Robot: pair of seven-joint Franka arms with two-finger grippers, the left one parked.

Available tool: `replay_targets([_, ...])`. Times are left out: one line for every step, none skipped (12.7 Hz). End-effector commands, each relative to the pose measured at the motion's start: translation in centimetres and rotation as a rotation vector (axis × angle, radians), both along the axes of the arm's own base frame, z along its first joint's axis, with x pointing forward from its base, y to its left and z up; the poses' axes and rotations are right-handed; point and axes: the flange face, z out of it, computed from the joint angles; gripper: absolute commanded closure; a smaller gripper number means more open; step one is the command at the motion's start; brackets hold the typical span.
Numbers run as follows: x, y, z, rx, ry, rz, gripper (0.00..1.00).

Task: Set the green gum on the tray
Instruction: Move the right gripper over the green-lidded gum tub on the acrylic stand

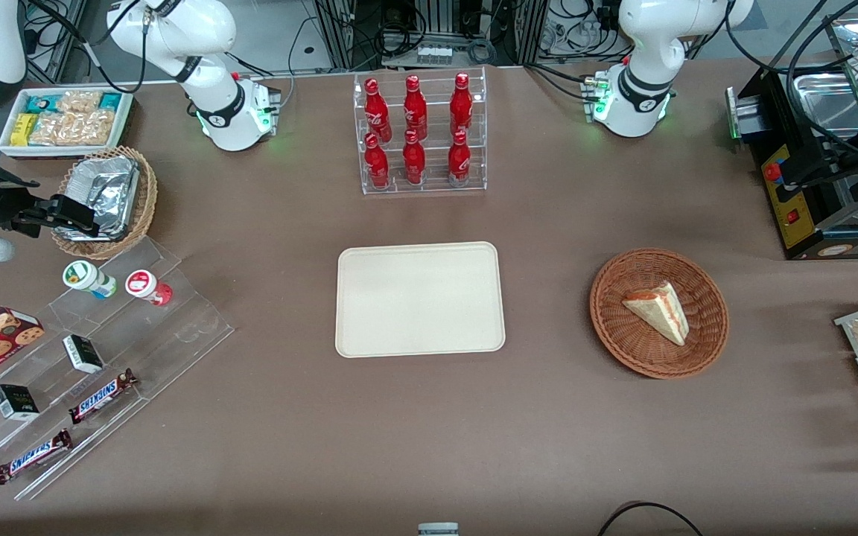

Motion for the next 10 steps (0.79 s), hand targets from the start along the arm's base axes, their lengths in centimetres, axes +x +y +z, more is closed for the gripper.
replay_targets([0.4,-0.3,0.2,0.023,0.000,0.015,0.01])
replay_targets([0.7,-0.5,-0.4,0.024,0.004,0.026,0.00])
replay_targets([1.2,-0.5,-1.1,0.027,0.012,0.029,0.01])
replay_targets([1.6,-0.6,-1.7,0.028,0.013,0.039,0.01])
replay_targets([1.9,-1.4,-2.3,0.033,0.011,0.074,0.01])
replay_targets([2.1,-1.6,-2.9,0.037,0.005,0.104,0.01])
replay_targets([2.2,-2.6,-3.9,0.039,0.001,0.125,0.01])
replay_targets([2.2,-3.0,-5.0,0.044,-0.006,0.194,0.01])
replay_targets([2.1,-3.4,-6.0,0.049,-0.012,0.272,0.01])
replay_targets([1.9,-4.5,-6.6,0.053,-0.016,0.334,0.01])
